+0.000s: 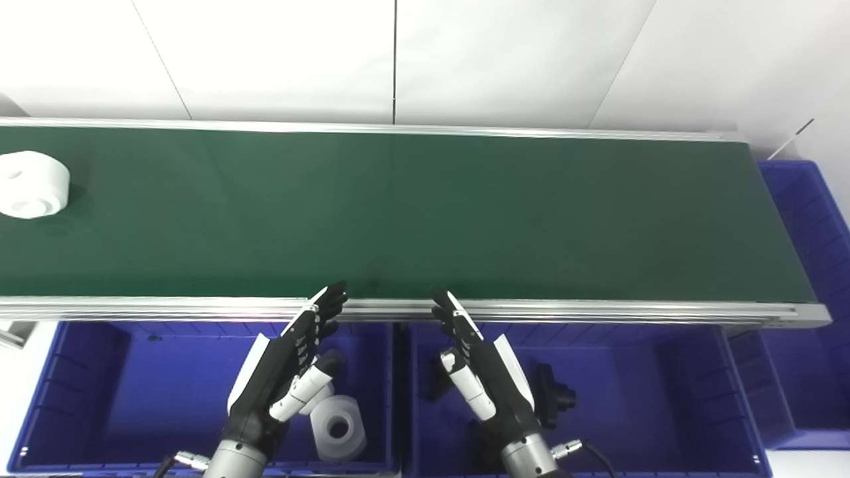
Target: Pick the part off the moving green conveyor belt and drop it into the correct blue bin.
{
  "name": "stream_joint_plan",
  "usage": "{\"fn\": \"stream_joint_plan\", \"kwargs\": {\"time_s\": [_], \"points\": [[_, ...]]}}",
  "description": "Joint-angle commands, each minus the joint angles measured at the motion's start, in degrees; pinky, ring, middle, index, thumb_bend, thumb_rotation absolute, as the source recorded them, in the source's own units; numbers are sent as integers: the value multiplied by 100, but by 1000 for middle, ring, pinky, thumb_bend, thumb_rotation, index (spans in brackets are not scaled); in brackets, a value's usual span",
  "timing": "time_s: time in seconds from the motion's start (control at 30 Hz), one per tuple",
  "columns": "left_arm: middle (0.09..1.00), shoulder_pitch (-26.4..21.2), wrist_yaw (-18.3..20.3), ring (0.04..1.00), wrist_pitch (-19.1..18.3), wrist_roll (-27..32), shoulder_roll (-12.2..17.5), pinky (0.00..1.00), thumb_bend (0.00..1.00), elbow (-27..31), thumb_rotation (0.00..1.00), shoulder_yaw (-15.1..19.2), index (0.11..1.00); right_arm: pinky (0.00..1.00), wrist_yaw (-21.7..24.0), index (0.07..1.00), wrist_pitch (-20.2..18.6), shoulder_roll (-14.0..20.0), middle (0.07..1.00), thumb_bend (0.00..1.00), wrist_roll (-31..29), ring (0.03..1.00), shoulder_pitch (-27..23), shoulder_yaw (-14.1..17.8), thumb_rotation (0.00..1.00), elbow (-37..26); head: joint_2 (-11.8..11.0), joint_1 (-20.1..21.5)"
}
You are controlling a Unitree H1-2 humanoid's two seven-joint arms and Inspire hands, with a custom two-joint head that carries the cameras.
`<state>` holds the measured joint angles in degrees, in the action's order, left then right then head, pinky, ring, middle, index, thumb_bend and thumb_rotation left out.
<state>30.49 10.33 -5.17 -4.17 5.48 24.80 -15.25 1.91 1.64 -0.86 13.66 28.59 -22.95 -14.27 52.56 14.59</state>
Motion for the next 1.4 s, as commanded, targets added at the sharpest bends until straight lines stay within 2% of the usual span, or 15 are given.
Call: {"fn": "stream_joint_plan", "kwargs": {"time_s": [0.0,0.33,0.63,1.0,1.37], "points": [[929,-13,9,947,51,1,29,931,744,141,803,-27,910,959,42,967,-20,-104,973,816,-56,955,-15,-56,1000,-208,-4,-3],[926,13,-18,947,141,23,14,929,748,114,806,-13,907,950,39,962,-93,-119,968,826,-47,947,4,-64,1000,-247,-10,11],[930,12,1,952,65,8,36,928,758,166,813,-19,911,953,39,960,-154,-129,968,845,-65,948,11,-77,1000,-275,-1,18],[924,-1,-5,945,177,39,22,918,748,91,804,-15,904,942,22,958,-107,-125,966,832,-90,945,0,-84,1000,-258,-2,10],[926,7,5,951,40,14,31,936,771,158,813,-24,910,944,24,959,-86,-126,966,827,-126,946,0,-80,1000,-239,-13,8]]}}
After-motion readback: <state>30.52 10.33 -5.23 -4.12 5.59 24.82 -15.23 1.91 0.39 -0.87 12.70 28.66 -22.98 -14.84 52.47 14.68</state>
